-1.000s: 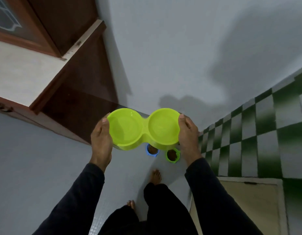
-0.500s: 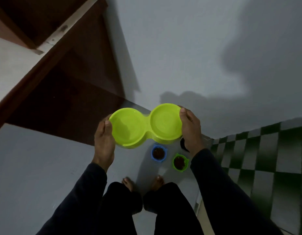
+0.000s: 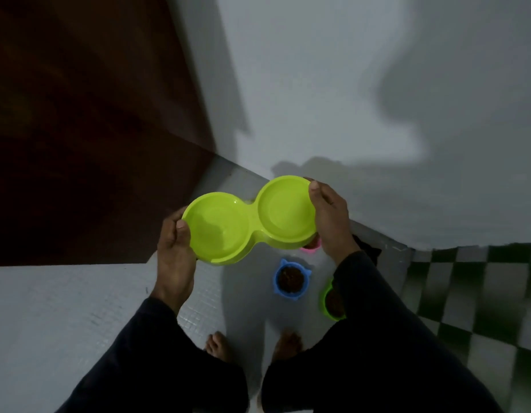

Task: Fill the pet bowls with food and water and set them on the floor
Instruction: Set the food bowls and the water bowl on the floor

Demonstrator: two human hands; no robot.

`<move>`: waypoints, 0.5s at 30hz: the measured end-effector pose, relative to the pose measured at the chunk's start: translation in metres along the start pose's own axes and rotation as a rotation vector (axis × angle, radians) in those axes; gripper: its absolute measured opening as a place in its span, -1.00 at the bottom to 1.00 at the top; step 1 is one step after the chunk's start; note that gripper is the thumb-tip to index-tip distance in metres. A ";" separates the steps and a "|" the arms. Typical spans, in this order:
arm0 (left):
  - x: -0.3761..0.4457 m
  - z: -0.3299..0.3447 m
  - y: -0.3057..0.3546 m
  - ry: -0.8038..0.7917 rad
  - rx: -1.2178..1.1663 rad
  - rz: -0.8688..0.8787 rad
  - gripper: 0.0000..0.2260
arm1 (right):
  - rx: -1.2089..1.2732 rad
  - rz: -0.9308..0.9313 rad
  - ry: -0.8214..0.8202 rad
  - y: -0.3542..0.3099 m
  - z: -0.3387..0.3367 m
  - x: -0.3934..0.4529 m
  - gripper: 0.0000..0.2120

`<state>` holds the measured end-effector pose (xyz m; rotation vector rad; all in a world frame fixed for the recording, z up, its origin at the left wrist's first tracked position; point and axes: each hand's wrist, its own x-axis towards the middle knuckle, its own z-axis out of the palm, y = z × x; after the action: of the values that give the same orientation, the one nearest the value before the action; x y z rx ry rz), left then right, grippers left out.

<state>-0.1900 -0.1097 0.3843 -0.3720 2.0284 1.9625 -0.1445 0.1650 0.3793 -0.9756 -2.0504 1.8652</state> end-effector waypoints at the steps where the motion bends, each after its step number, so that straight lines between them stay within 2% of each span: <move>1: 0.009 0.001 -0.015 0.005 -0.007 -0.009 -0.69 | -0.002 -0.002 -0.006 0.017 0.005 0.010 -0.76; 9: 0.069 0.011 -0.141 0.060 -0.013 -0.009 -0.77 | 0.004 -0.009 -0.057 0.153 0.043 0.081 -0.81; 15: 0.104 0.016 -0.222 0.108 -0.016 -0.021 -0.78 | -0.026 -0.048 -0.085 0.223 0.065 0.113 -0.79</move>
<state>-0.2006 -0.0996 0.1395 -0.5107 2.0655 1.9872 -0.1924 0.1754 0.1257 -0.8586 -2.1314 1.8913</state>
